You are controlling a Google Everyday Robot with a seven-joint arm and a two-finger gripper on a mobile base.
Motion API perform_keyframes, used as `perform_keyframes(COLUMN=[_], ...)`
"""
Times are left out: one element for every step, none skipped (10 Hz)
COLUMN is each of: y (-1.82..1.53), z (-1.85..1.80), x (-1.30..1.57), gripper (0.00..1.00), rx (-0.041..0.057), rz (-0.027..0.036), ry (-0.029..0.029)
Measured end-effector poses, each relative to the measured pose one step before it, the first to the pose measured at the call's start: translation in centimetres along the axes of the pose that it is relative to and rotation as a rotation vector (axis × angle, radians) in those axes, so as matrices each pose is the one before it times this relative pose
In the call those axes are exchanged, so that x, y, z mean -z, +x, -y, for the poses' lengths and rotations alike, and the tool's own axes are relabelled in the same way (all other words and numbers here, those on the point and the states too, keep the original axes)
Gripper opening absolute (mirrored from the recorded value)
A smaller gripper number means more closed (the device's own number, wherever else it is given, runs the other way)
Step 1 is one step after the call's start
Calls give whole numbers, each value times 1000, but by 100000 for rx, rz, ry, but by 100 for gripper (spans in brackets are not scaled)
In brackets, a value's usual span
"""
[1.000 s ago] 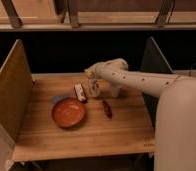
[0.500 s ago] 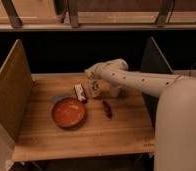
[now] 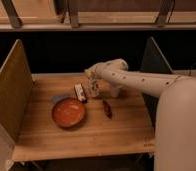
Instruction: Stand the bottle upright
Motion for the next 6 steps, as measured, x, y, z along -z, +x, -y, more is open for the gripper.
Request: perform_keyframes(y=[-4, 6, 3, 3, 7, 3], z=[4, 1, 9, 0, 3, -1], x=[3, 0, 1, -1, 0, -2], gripper=[79, 80, 80, 80, 80, 80], rx=[2, -11, -10, -3, -4, -6], rz=[4, -3, 3, -5, -8, -1], ry=[7, -1, 10, 0, 3, -5])
